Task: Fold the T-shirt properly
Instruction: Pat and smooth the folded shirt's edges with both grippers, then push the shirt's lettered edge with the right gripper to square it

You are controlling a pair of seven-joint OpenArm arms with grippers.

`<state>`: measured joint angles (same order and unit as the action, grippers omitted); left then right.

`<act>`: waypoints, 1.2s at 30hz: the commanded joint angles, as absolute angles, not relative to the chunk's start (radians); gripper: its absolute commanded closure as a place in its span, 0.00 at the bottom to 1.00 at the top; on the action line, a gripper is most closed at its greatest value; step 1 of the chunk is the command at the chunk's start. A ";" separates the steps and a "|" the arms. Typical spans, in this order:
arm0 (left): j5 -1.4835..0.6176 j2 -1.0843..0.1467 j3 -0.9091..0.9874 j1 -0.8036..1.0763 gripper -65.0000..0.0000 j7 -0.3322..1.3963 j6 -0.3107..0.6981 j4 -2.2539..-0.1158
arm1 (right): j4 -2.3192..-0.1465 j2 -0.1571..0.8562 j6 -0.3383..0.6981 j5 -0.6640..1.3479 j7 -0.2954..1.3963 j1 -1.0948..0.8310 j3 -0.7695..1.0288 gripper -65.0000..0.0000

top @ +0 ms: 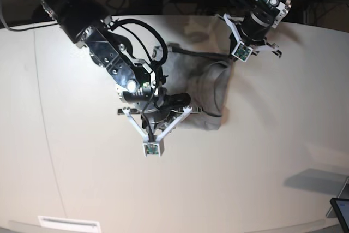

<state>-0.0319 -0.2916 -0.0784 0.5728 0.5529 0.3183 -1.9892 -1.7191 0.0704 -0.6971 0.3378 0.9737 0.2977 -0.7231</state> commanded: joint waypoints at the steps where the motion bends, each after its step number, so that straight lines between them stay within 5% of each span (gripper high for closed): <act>1: -0.031 -0.297 -0.073 0.588 0.95 0.536 0.315 -2.005 | -1.705 0.070 -0.698 0.328 0.954 0.335 -0.719 1.00; 36: -0.033 -0.280 -0.148 0.552 0.95 0.607 0.311 -1.965 | -1.173 0.113 -0.676 0.326 0.829 0.529 -0.831 1.00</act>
<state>-0.0303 -0.2745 -0.1513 0.5518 0.6220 0.3141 -1.9499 -1.1610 0.1154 -0.6712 0.3405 0.8524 0.4953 -0.8383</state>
